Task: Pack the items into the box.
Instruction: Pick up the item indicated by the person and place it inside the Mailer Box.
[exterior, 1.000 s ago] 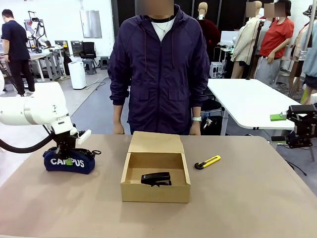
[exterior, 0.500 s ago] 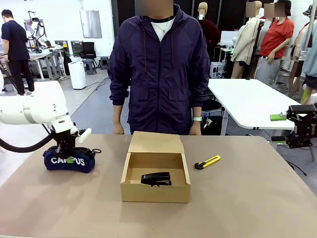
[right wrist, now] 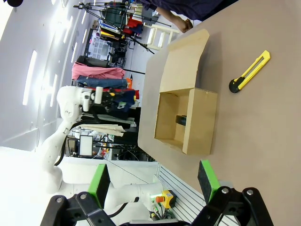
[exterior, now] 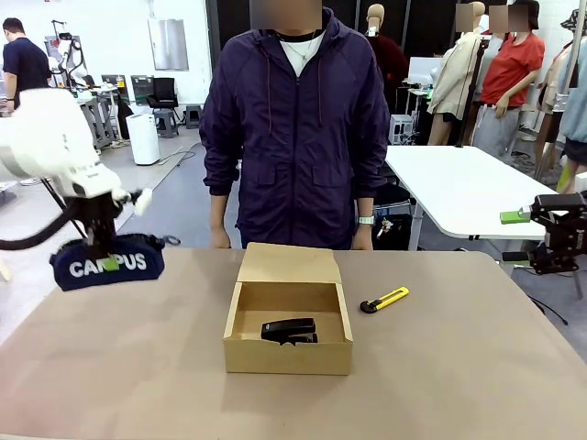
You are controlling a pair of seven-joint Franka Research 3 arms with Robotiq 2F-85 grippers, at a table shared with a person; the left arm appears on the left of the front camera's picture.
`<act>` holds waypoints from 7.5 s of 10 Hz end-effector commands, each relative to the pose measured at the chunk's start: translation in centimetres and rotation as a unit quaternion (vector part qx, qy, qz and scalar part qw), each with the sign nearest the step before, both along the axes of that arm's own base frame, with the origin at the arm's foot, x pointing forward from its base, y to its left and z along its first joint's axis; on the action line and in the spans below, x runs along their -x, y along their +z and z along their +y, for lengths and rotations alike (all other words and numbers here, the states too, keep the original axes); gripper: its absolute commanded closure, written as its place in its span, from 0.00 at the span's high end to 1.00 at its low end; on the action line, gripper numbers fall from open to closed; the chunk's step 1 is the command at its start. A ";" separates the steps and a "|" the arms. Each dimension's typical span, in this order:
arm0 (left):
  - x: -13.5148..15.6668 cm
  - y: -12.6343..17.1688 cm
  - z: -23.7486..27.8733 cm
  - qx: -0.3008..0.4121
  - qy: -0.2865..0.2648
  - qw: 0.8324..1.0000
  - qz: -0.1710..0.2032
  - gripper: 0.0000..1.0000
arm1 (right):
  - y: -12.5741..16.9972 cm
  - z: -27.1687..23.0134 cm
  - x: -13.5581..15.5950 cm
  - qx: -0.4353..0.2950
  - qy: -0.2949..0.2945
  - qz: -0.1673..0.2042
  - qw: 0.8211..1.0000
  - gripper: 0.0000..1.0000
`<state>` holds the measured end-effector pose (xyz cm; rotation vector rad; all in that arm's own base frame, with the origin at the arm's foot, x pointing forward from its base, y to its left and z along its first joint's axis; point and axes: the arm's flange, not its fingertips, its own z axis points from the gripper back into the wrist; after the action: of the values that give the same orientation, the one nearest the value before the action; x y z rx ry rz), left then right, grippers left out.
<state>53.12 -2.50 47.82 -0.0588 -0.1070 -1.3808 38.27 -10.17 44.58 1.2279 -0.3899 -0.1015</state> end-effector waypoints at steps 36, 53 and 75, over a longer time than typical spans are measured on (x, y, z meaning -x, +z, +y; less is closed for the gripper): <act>1.3 -9.6 -35.8 -0.001 -0.225 0.968 0.107 1.00 | 0.2 -0.2 0.0 0.002 0.006 -0.003 1.000 1.00; 13.4 -0.3 13.9 0.454 0.474 0.751 0.068 1.00 | 0.2 -0.2 0.0 0.002 0.006 -0.003 1.000 1.00; 13.4 -0.3 13.9 0.454 0.474 0.751 0.068 1.00 | 1.6 2.5 -4.8 0.125 0.089 0.061 0.986 1.00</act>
<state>39.94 11.21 47.28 -0.8084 -0.6087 -0.1910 39.78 -8.82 44.76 1.1385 -0.3053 -0.0452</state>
